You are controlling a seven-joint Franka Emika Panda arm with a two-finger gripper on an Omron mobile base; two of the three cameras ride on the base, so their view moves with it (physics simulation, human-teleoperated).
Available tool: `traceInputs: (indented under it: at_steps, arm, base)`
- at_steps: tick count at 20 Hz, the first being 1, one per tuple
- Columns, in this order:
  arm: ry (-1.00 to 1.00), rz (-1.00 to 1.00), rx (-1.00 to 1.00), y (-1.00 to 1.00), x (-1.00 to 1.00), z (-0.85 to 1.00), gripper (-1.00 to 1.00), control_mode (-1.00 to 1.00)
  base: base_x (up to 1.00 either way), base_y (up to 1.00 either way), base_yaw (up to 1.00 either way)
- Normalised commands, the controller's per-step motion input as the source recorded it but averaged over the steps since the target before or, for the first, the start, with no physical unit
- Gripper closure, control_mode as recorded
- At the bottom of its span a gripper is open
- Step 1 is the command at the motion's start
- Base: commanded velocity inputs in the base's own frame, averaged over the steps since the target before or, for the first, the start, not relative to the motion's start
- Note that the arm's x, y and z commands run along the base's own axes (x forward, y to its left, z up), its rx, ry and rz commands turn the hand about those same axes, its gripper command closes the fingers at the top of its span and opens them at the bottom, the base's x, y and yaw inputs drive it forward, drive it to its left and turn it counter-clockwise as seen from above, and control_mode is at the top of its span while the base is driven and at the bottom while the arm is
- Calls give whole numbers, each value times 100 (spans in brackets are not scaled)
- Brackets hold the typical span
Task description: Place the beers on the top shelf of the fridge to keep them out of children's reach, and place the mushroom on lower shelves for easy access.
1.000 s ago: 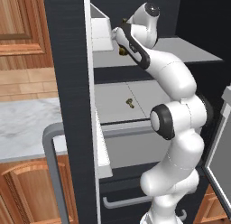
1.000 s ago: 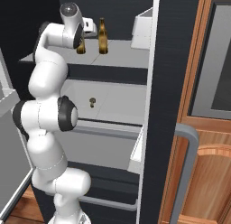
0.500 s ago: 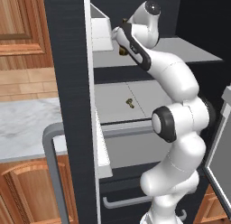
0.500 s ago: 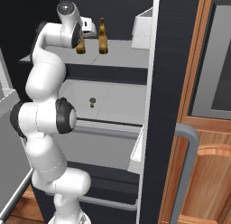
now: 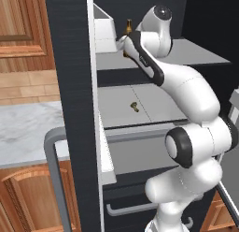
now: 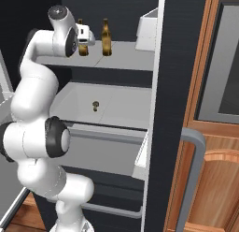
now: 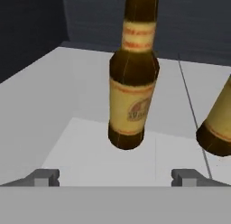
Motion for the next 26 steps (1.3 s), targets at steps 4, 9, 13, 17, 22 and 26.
traceInputs:
  at_steps: [4, 9, 13, 17, 22, 26]
  arm:
    - [-4, -4, 0, -27, -89, -59, -100, -100]
    - [-2, -5, 0, -46, -100, -48, -100, -100]
    - [-1, -1, 0, -50, -100, -30, -100, -100]
    - [0, 0, 0, -44, -100, -19, -100, -100]
    - [1, 0, 0, -22, -100, -18, -100, -100]
    - [1, 1, 0, -10, -95, -22, -100, -100]
  base:
    - [0, 0, 0]
    - [0, 0, 0]
    - [0, 0, 0]
    - [0, 0, 0]
    - [0, 0, 0]
    - [0, 0, 0]
